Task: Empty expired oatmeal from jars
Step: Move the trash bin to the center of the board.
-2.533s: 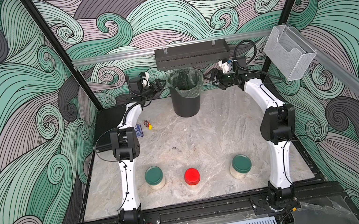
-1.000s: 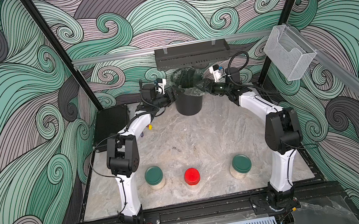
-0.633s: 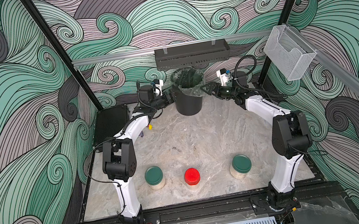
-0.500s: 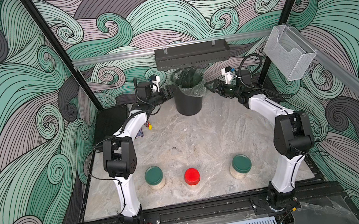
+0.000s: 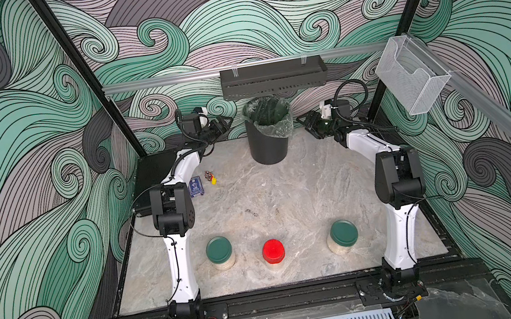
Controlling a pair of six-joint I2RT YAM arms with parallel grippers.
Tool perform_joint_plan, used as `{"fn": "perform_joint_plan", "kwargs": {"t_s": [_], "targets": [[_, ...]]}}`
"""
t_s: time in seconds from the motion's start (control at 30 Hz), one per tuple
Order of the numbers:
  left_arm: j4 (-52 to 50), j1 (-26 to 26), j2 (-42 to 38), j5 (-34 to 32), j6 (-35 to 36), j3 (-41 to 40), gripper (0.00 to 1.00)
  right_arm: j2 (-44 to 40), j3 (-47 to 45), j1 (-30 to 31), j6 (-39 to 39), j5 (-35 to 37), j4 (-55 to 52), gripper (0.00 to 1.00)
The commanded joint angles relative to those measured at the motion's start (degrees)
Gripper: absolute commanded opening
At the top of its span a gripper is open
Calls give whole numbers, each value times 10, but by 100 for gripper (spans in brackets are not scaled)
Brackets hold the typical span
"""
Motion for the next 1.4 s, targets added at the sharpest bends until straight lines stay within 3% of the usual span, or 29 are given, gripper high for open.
{"fn": "perform_joint_plan", "kwargs": {"t_s": [0.0,0.27,0.73,0.97,1.37], "targets": [[-40,-5,48,-12,-18,73,82,27,49,2,38,22,-15,68],[-83,-19,166,1,-34,235,82,115,190,13,20,32,-99,67],[-65,-51,231,41,-38,306,86,238,402,39,-1,-5,-199,68],[-72,-55,212,111,-17,284,86,192,356,56,-52,-42,-222,69],[-43,-64,102,146,-2,119,82,79,197,71,-73,-54,-174,70]]}}
